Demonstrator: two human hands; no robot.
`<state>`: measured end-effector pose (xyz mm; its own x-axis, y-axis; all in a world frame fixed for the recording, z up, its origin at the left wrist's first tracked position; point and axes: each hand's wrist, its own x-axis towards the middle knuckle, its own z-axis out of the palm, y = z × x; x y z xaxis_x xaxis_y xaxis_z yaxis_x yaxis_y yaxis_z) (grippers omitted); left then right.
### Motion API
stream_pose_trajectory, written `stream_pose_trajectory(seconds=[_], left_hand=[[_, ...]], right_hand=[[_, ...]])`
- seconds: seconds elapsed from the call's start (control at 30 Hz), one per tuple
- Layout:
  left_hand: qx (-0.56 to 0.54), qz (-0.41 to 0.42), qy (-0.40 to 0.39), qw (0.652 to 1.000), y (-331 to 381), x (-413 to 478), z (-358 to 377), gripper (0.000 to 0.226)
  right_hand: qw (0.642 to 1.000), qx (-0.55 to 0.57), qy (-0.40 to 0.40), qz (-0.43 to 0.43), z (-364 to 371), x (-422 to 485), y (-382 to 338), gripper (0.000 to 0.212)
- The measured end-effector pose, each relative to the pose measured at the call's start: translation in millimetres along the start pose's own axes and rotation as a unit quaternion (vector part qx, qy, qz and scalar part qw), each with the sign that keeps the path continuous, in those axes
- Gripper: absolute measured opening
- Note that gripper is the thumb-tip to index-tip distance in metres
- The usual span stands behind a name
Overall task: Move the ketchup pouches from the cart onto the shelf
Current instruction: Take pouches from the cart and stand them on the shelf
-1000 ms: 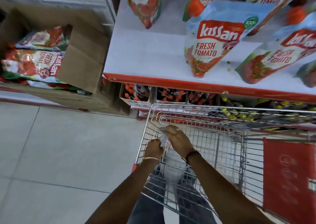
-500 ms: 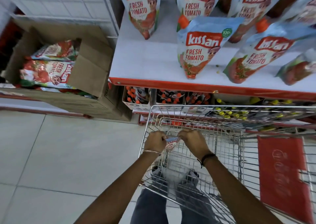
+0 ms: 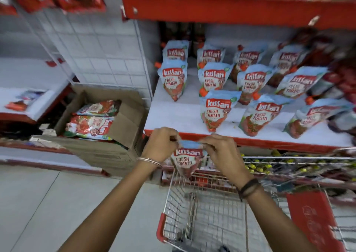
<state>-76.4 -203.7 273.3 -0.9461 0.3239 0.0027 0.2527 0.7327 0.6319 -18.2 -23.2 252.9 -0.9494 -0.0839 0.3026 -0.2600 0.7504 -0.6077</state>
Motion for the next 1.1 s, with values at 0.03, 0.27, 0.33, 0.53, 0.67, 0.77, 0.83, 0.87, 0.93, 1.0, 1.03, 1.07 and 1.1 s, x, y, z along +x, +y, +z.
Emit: stream_pose_trajectory(seconds=[0.03,0.27,0.33,0.53,0.67,0.77,0.83,0.87,0.93,1.0,1.03,1.07,1.1], left_hand=[[0.004,0.01,0.013,1.0,5.6,2.9,-14.9,0.006],[0.008,0.047,0.092,0.995,20.7,40.8,-79.4,0.006],[0.007,0.05,0.105,0.993,16.9,55.3,-84.1,0.003],[0.038,0.042,0.118,0.991,-1.1,90.5,-81.0,0.005],[0.053,0.029,0.108,0.992,-11.1,100.2,-69.5,0.005],[0.056,0.019,0.094,0.994,-19.7,117.3,-67.6,0.004],[0.056,0.018,0.077,0.995,-24.9,131.8,-68.4,0.006],[0.058,0.018,0.072,0.996,-24.3,132.1,-68.1,0.007],[0.06,0.021,0.077,0.995,-24.8,134.0,-67.4,0.008],[0.063,0.02,0.074,0.995,-25.5,134.9,-65.8,0.009],[0.064,0.02,0.069,0.995,-24.8,134.9,-65.4,0.009],[0.065,0.02,0.065,0.996,-24.3,135.8,-64.9,0.009],[0.069,0.021,0.06,0.996,-23.0,136.0,-65.3,0.009]], right_hand=[[1.0,-0.003,0.006,-0.011,-7.7,10.5,-9.4,0.012],[0.995,-0.054,0.046,-0.071,-28.5,82.2,-42.1,0.013],[0.994,-0.061,0.051,-0.075,-25.8,101.2,-41.7,0.014],[0.997,-0.068,0.023,-0.033,-9.4,139.8,-34.5,0.014],[0.997,-0.08,0.006,-0.012,-0.6,140.5,-29.1,0.015],[0.997,-0.082,-0.016,0.002,7.6,155.6,-22.2,0.016],[0.996,-0.091,-0.022,0.01,12.5,169.2,-17.9,0.015],[0.995,-0.095,-0.025,0.009,12.7,169.8,-17.1,0.015],[0.995,-0.1,-0.027,0.007,13.5,170.2,-16.7,0.015],[0.994,-0.101,-0.028,0.004,14.3,169.0,-16.5,0.015],[0.995,-0.098,-0.03,0.006,13.1,168.8,-16.7,0.015],[0.995,-0.096,-0.032,0.007,12.0,169.2,-15.7,0.014],[0.995,-0.096,-0.033,0.009,11.0,169.9,-16.0,0.015]])
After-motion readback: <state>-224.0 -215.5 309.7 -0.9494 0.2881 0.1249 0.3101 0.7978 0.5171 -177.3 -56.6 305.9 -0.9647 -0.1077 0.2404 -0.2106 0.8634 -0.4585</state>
